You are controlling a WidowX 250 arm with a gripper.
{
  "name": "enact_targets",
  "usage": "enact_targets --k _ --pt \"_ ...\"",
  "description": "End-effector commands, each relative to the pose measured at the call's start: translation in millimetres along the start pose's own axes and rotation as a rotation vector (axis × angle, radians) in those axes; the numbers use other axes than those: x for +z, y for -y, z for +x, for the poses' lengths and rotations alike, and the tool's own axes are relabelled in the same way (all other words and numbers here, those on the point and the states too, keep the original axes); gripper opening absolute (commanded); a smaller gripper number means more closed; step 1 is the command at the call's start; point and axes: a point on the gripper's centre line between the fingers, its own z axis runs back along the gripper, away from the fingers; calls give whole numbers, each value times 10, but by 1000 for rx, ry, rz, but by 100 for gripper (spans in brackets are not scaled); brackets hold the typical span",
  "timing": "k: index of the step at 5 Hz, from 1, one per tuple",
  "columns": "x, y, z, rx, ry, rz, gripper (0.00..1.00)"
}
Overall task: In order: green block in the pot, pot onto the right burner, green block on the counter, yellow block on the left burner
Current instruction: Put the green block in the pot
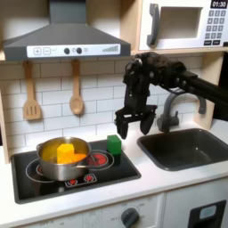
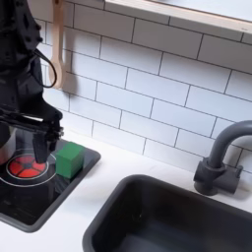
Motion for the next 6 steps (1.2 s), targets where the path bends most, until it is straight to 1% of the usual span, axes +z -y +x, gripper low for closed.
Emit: enact_targets --k 1,2,5,6 --pt "-68 30 210 6 17 -4 100" --pt "-104 107 318 -7 23 -4 100" --pt "-244 145 650 21 32 -10 100" --pt "-311 129 715 21 27 1 100"
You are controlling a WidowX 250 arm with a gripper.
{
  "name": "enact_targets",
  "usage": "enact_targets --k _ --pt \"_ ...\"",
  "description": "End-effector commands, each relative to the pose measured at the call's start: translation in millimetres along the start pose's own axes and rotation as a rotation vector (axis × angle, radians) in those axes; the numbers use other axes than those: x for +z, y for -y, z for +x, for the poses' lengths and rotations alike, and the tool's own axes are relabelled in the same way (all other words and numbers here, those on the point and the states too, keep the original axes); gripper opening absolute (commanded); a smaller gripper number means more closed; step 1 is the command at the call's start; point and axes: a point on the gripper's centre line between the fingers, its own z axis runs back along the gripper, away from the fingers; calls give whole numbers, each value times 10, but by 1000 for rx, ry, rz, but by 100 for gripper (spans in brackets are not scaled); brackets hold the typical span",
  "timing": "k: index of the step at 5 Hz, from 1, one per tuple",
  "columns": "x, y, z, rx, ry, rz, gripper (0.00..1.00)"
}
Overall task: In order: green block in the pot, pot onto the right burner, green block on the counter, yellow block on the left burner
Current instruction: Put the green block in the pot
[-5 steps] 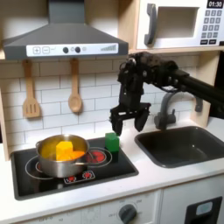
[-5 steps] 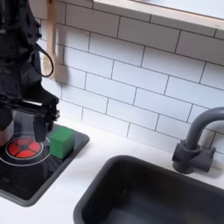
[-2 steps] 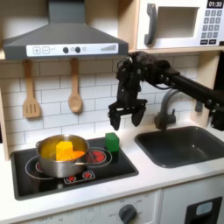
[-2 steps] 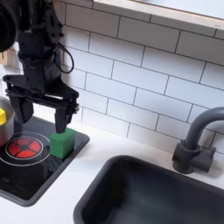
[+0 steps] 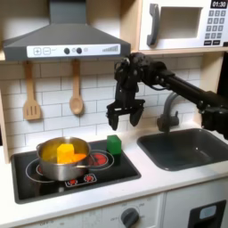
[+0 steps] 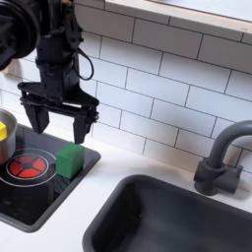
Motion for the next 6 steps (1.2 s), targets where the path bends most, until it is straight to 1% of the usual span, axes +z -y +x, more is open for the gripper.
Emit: enact_targets --k 1,2,3,4,5,6 --pt "-163 -38 81 12 -27 11 100" --pt "-225 -39 83 11 -39 10 100" --pt "-279 -28 83 5 -57 20 100" --pt "-346 -54 114 13 -70 22 100" --pt "-406 -59 117 13 -83 19 100" --pt "-503 -56 134 12 -112 23 100"
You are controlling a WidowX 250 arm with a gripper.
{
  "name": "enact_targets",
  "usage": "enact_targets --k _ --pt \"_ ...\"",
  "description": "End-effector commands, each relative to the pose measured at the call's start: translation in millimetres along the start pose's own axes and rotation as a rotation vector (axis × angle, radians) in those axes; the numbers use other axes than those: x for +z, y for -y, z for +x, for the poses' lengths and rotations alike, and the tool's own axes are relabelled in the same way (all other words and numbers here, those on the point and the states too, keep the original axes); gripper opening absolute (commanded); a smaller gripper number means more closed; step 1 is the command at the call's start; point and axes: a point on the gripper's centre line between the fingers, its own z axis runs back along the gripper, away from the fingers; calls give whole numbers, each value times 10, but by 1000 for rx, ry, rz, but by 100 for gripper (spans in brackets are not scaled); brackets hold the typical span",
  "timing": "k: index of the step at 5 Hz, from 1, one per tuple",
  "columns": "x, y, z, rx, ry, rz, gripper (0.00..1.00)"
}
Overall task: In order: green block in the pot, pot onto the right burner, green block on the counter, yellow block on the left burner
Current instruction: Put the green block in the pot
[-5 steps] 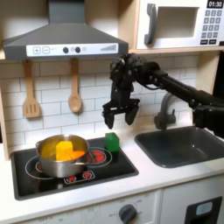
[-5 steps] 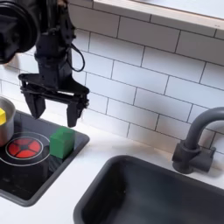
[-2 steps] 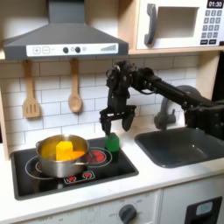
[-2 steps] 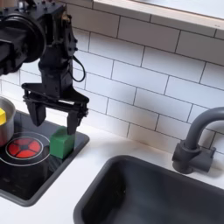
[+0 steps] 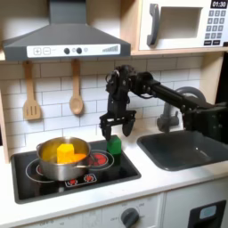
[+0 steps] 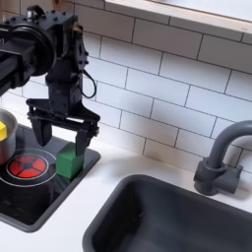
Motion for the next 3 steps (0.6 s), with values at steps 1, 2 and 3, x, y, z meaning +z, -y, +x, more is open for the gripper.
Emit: enact_targets --k 1,2,3 --pt "-185 -11 41 -4 -44 0 100" --pt "-229 -11 53 -10 -52 0 100" --pt "-278 -1 61 -19 -64 -4 100"
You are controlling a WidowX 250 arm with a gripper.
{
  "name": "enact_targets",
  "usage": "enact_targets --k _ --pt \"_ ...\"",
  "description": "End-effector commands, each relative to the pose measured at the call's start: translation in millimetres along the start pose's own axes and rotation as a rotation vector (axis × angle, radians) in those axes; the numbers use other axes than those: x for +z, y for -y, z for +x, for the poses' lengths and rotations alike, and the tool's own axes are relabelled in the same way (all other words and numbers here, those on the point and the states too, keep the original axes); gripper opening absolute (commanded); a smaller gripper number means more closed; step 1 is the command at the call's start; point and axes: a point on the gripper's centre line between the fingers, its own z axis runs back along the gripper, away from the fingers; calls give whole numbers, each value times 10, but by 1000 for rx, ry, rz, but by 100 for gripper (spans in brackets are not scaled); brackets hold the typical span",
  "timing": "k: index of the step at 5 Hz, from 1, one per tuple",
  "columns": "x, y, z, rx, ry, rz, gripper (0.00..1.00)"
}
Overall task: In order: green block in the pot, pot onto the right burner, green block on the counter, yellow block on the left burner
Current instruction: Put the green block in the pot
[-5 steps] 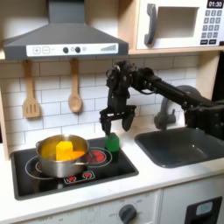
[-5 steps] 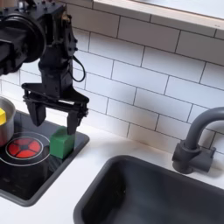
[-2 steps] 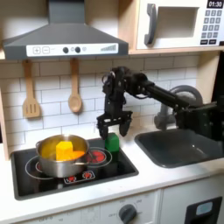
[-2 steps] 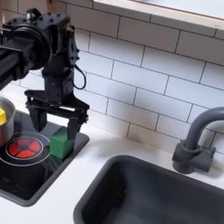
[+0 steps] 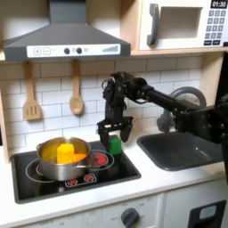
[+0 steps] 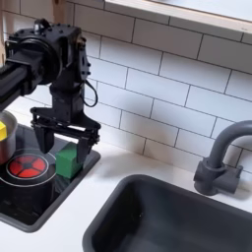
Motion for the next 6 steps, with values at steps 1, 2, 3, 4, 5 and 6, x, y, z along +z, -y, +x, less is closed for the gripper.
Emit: enact_targets --k 1,2,3,4,5,6 --pt "-97 9 -5 -17 -29 2 100" --pt "-113 69 -1 -34 -31 -9 100" --pt "-99 66 -11 -33 -32 -4 0" --pt "-96 58 -26 -28 -26 1 0" --pt "-92 39 -25 -22 -21 1 0" --pt "-3 47 -42 -30 1 -11 0"
